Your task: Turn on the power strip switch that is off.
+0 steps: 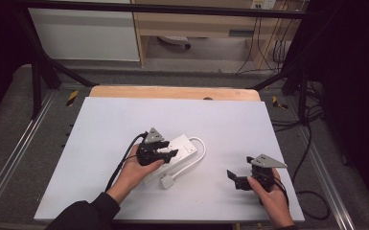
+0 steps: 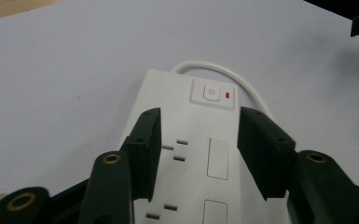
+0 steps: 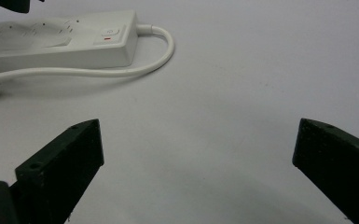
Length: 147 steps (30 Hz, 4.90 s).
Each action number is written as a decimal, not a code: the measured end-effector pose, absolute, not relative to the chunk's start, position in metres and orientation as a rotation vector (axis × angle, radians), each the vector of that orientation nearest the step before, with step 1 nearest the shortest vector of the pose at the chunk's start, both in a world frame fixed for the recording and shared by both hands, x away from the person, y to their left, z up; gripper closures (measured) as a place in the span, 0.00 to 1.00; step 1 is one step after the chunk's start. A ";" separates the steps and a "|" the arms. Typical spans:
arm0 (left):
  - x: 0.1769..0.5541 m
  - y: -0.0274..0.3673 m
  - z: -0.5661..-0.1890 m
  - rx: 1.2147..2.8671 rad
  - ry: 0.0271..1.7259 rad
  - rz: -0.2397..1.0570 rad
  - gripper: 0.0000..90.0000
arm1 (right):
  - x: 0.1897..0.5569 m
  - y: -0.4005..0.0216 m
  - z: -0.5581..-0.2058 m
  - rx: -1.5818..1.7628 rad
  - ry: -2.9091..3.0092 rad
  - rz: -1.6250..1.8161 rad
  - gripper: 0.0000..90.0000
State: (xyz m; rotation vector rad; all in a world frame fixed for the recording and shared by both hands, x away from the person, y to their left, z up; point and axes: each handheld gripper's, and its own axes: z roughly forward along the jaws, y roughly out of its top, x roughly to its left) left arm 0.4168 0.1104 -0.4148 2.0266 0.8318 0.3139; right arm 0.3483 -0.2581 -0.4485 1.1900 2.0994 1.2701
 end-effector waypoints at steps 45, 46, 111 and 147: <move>0.424 0.093 -0.427 2.161 0.752 0.188 1.00 | 0.349 -0.257 -0.448 1.178 2.108 1.268 0.03; 0.425 0.093 -0.427 2.156 0.757 0.187 1.00 | 0.349 -0.257 -0.448 1.180 2.107 1.270 0.03; 0.440 0.081 -0.430 2.173 0.765 0.133 1.00 | 0.348 -0.256 -0.449 1.178 2.122 1.267 0.03; 0.436 0.078 -0.430 2.152 0.745 0.173 1.00 | 0.348 -0.257 -0.448 1.175 2.118 1.271 0.03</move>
